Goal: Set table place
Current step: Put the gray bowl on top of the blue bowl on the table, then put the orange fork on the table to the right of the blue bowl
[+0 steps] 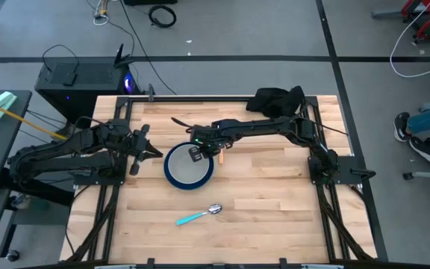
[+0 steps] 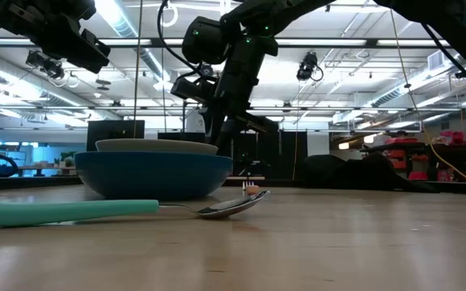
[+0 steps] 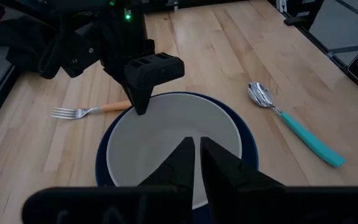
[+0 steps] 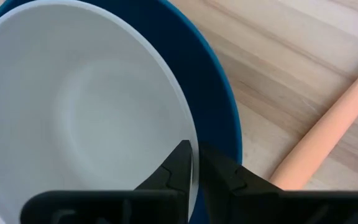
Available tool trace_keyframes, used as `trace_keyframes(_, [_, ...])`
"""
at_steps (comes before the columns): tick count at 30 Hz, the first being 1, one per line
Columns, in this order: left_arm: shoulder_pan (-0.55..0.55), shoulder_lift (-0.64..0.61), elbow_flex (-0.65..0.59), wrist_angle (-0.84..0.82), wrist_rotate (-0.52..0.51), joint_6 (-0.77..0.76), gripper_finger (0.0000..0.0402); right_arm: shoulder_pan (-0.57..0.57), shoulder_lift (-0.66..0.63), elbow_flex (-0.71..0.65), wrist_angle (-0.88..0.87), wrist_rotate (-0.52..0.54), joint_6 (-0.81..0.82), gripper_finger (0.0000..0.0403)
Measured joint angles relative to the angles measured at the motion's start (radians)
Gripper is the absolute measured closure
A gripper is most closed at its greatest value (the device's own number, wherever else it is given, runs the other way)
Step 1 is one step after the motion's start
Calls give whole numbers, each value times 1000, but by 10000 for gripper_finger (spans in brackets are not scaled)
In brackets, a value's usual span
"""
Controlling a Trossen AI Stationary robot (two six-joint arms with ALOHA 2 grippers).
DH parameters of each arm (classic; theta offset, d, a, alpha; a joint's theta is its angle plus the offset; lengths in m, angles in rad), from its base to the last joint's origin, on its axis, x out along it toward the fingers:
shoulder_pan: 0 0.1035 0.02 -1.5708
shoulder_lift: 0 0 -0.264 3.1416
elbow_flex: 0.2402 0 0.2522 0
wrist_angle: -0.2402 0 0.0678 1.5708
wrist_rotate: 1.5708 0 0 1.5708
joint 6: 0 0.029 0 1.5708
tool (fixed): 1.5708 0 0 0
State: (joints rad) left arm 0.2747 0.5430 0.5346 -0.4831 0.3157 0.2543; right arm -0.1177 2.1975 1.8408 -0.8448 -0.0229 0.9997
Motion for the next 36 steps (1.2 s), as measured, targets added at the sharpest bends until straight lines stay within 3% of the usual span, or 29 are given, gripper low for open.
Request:
trace_keyframes(28, [0,0,0,0,0,0,374,0,0,0,0,0,0,365])
trace_keyframes(36, [0,0,0,0,0,0,371,0,0,0,0,-1,2,329])
